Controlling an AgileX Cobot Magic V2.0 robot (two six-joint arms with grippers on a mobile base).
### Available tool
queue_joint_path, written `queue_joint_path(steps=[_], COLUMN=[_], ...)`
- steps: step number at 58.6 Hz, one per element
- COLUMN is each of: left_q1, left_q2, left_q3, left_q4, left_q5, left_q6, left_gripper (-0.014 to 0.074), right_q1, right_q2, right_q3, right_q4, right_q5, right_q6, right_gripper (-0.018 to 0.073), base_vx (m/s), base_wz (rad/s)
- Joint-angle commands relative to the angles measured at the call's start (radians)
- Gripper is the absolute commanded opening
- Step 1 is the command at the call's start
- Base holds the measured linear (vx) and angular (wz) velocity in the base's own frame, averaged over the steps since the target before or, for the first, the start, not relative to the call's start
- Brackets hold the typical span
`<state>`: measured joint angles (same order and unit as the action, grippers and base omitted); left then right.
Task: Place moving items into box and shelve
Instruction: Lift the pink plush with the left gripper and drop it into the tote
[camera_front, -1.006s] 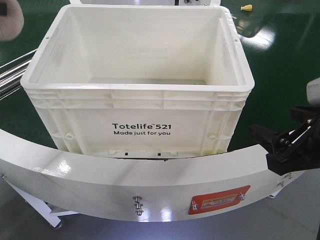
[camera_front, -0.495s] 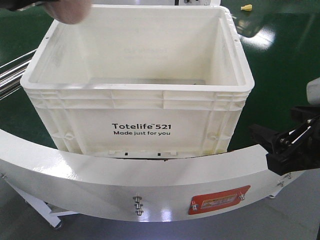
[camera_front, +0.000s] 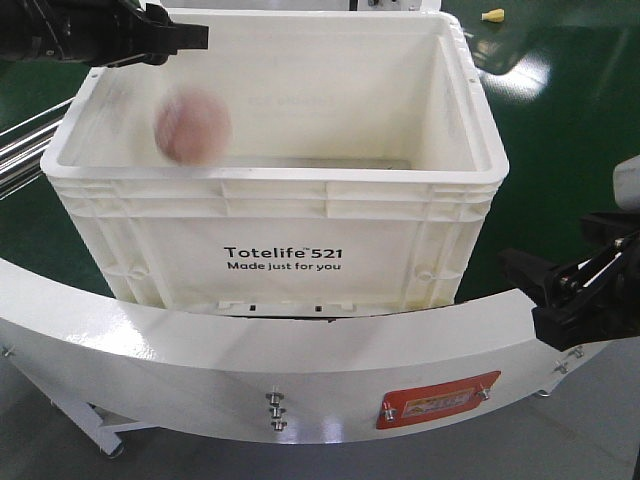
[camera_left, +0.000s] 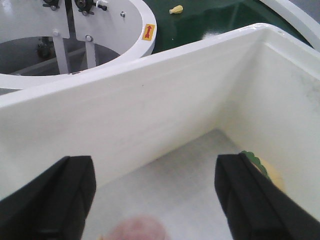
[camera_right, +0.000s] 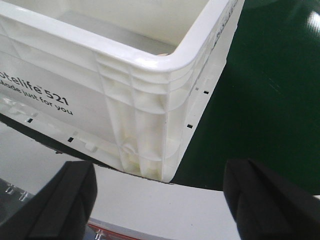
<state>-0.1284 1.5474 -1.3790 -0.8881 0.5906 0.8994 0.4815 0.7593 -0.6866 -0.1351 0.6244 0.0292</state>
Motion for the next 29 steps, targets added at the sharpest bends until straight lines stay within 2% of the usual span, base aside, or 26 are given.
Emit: queue_joint_path(steps=[1, 8, 11, 17, 24, 29], left_q1=[-0.004, -0.004, -0.004, -0.004, -0.004, -0.004], left_q2=[-0.068, -0.122, -0.15, -0.216, -0.303, -0.383], left_q3=[-0.029, -0.029, -0.029, -0.029, -0.015, 0.049], left_q4=[-0.029, -0.006, 0.042, 0.21, 0.486, 0.613], left_q5=[-0.039, -0.014, 0.002, 0.058, 0.126, 0.127], left_q6=[0.004, -0.003, -0.05, -0.23, -0.508, -0.639], left_gripper=[0.0631, 0.0616, 0.0604, 0.058, 0.0572, 0.0572], right_q1=[-0.002, -0.002, -0.002, -0.002, -0.002, -0.002], right_q2=[-0.006, -0.006, -0.006, -0.006, -0.007, -0.007], right_q3=[-0.03, -0.03, -0.03, -0.03, -0.03, -0.03], right_q4=[-0.018, -0.018, -0.02, -0.024, -0.024, -0.024], right_q5=[-0.063, -0.064, -0.069, -0.088, -0.084, -0.084], right_q6=[0.0, 0.0, 0.003, 0.003, 0.003, 0.003], right_gripper=[0.0564, 0.0564, 0.0564, 0.0564, 0.0564, 0.0564], base_vx=[0.0, 0.0, 0.0, 0.0, 0.0, 0.0], base_wz=[0.0, 0.0, 0.0, 0.0, 0.0, 0.0])
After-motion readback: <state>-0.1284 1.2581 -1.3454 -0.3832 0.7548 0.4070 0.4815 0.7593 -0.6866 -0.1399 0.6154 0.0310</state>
